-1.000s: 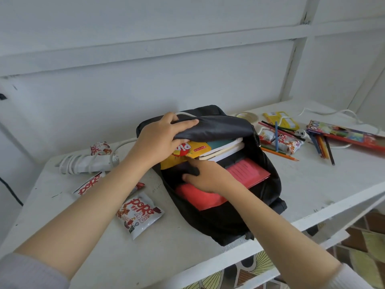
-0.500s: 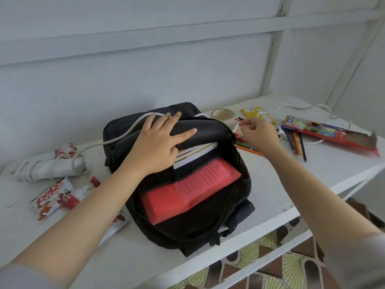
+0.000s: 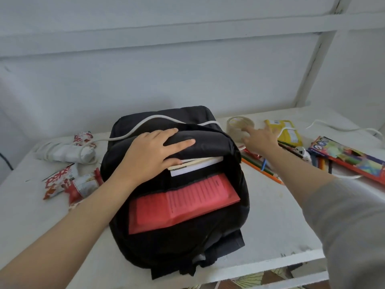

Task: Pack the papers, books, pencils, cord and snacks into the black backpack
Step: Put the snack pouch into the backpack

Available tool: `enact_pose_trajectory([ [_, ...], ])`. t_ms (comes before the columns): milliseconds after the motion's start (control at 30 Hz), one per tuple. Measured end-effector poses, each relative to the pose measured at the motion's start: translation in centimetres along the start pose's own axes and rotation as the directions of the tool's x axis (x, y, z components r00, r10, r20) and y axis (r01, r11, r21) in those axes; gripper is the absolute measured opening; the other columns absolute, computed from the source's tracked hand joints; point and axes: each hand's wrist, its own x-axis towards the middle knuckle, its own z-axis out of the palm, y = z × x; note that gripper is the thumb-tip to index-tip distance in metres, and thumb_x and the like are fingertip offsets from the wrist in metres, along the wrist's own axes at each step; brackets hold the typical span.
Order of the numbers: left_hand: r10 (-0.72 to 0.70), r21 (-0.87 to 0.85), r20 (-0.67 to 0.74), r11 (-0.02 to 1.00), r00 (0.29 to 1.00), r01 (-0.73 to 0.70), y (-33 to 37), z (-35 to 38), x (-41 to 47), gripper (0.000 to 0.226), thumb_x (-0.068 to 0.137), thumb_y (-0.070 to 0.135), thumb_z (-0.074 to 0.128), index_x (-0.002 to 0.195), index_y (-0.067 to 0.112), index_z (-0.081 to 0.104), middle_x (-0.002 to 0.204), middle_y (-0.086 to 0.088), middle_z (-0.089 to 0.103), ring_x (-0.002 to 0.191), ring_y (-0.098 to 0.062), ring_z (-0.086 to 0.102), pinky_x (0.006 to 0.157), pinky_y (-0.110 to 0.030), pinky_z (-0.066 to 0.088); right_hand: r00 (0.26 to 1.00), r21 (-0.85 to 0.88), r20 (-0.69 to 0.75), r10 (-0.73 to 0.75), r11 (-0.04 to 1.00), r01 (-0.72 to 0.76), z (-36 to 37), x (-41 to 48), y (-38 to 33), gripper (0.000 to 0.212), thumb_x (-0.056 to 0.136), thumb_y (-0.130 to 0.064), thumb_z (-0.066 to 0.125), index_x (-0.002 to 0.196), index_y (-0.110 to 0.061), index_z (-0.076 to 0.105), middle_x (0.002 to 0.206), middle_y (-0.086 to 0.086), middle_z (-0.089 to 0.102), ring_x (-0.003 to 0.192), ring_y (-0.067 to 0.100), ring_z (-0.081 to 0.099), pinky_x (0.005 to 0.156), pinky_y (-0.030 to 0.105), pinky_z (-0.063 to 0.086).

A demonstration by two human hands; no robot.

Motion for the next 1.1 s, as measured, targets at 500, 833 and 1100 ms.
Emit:
enact_pose_trajectory([
  [500,-0.112,-0.148,-0.034,0.983,0.993,0.106,0.5,-0.5,0.3,0.04,0.088,0.043,0.049,0.126,0.037,0.055,0.096,0.006,0.066,0.076,-0.011,0.062,0.055,-0.017,0.037,0.898,0.748,-0.433,0.075,0.586,0.311,-0.8,-2.8,1.3,0.029,0.079,-0.047,0.066,0.097,-0.026,0.062,0.101,0.0,0.067,0.105,0.025,0.058,0.089,0.048,0.048],
  [833,-0.368,-0.36,0.139,0.846,0.919,0.393,0.5,-1.9,2.2,0.047,0.083,0.03,0.067,0.112,0.062,0.048,0.098,0.027,0.059,0.081,0.011,0.047,0.062,-0.006,0.034,0.462,0.256,-0.733,-0.499,0.426,0.868,-1.0,-13.3,2.3,0.024,0.079,-0.038,0.07,0.093,-0.018,0.066,0.096,0.005,0.067,0.105,0.025,0.055,0.087,0.036,0.044],
  [1100,-0.413,-0.403,0.189,0.795,0.891,0.454,1.1,-2.7,2.9,0.052,0.082,0.032,0.068,0.099,0.075,0.045,0.095,0.036,0.056,0.093,0.012,0.047,0.071,-0.005,0.037,0.401,0.006,-0.619,-0.675,0.507,0.862,0.5,-14.5,0.3,0.027,0.081,-0.044,0.066,0.095,-0.021,0.071,0.101,0.0,0.069,0.105,0.022,0.053,0.095,0.034,0.033],
])
